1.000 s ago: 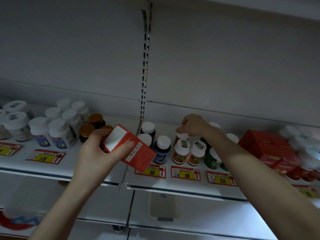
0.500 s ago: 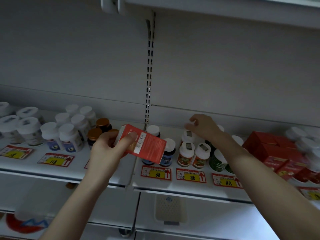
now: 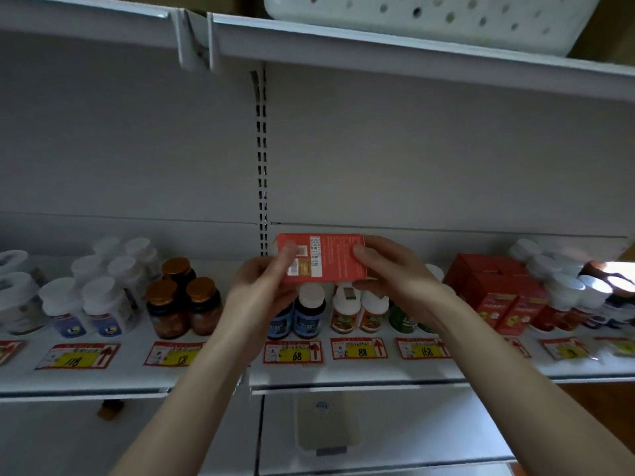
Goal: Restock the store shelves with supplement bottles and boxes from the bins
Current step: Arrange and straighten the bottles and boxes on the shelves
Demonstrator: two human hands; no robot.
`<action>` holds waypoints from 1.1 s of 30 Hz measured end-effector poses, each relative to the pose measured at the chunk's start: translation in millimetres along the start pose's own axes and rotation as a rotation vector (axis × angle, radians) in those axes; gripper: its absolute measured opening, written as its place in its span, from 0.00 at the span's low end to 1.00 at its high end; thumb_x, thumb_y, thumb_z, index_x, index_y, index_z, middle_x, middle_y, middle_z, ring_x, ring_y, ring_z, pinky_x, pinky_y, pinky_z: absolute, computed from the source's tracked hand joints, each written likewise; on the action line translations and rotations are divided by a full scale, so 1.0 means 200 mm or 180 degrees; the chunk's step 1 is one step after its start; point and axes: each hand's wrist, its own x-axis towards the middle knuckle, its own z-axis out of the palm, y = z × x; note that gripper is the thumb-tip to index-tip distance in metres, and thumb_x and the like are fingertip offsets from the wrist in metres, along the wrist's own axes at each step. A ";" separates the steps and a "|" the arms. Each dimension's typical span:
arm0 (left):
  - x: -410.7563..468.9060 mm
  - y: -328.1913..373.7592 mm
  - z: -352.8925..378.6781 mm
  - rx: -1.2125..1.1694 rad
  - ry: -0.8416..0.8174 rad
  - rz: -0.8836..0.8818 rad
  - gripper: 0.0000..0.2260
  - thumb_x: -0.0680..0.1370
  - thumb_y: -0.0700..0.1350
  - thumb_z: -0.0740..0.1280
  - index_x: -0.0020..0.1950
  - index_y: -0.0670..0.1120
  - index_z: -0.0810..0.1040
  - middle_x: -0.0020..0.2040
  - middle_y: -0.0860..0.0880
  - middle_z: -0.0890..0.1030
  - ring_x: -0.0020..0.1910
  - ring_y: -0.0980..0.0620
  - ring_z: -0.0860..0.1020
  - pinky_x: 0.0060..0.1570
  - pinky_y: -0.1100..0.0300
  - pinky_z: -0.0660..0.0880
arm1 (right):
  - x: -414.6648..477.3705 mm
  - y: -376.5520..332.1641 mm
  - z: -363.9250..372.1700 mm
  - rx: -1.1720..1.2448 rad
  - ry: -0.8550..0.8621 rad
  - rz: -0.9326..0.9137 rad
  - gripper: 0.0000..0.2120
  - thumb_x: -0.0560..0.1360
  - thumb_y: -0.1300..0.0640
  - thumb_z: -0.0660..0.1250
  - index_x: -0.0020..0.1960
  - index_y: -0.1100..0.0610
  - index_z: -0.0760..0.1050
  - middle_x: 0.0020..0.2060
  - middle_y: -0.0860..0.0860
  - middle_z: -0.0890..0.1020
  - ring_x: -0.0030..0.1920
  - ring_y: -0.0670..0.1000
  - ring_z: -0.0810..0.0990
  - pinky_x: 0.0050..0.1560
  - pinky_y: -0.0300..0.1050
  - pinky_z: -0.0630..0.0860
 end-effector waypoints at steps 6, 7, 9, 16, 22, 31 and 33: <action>0.01 0.03 0.05 0.0091 -0.0921 -0.0285 0.29 0.66 0.67 0.59 0.59 0.50 0.74 0.49 0.45 0.83 0.46 0.48 0.83 0.43 0.56 0.79 | -0.10 -0.01 -0.11 0.0434 0.0401 -0.0011 0.16 0.69 0.52 0.65 0.56 0.49 0.75 0.48 0.50 0.81 0.50 0.48 0.81 0.49 0.41 0.77; 0.01 0.03 0.06 0.0102 -0.1034 -0.0258 0.28 0.67 0.65 0.60 0.60 0.50 0.74 0.50 0.44 0.83 0.45 0.48 0.83 0.41 0.58 0.79 | -0.12 -0.01 -0.12 0.0526 0.0471 -0.0020 0.16 0.68 0.53 0.66 0.56 0.50 0.75 0.48 0.50 0.81 0.50 0.47 0.81 0.48 0.40 0.76; 0.02 0.03 0.10 0.0080 -0.1157 -0.0245 0.28 0.68 0.62 0.63 0.62 0.48 0.73 0.52 0.43 0.82 0.46 0.48 0.83 0.41 0.59 0.79 | -0.17 -0.01 -0.15 0.0643 0.0574 -0.0033 0.14 0.70 0.57 0.65 0.56 0.49 0.75 0.47 0.49 0.81 0.48 0.45 0.81 0.48 0.39 0.76; -0.05 -0.05 0.22 0.0235 -0.0988 0.0614 0.19 0.63 0.44 0.75 0.52 0.50 0.74 0.49 0.50 0.80 0.44 0.60 0.80 0.38 0.68 0.76 | -0.30 0.01 -0.21 0.0728 0.0681 0.0156 0.16 0.70 0.46 0.68 0.56 0.47 0.75 0.49 0.47 0.81 0.50 0.48 0.81 0.51 0.43 0.74; -0.11 -0.07 0.28 0.0364 -0.1404 0.1063 0.19 0.61 0.42 0.71 0.49 0.52 0.70 0.44 0.56 0.78 0.40 0.64 0.79 0.35 0.68 0.76 | -0.32 0.03 -0.18 0.0905 0.1146 0.0074 0.17 0.74 0.49 0.63 0.59 0.57 0.74 0.46 0.52 0.81 0.44 0.46 0.81 0.44 0.43 0.78; -0.05 -0.09 0.39 0.0861 -0.1438 0.0817 0.18 0.70 0.45 0.74 0.55 0.53 0.71 0.48 0.53 0.78 0.44 0.55 0.78 0.35 0.68 0.76 | -0.42 0.06 -0.31 0.0960 0.1309 -0.0181 0.08 0.77 0.55 0.60 0.52 0.56 0.75 0.38 0.49 0.80 0.40 0.45 0.80 0.37 0.38 0.78; -0.03 -0.10 0.47 0.0803 -0.1389 0.0695 0.17 0.67 0.49 0.74 0.52 0.53 0.73 0.48 0.52 0.80 0.45 0.54 0.80 0.42 0.62 0.77 | -0.44 0.05 -0.38 0.1006 0.1254 -0.0169 0.08 0.76 0.55 0.60 0.51 0.56 0.75 0.40 0.50 0.80 0.42 0.46 0.80 0.42 0.41 0.79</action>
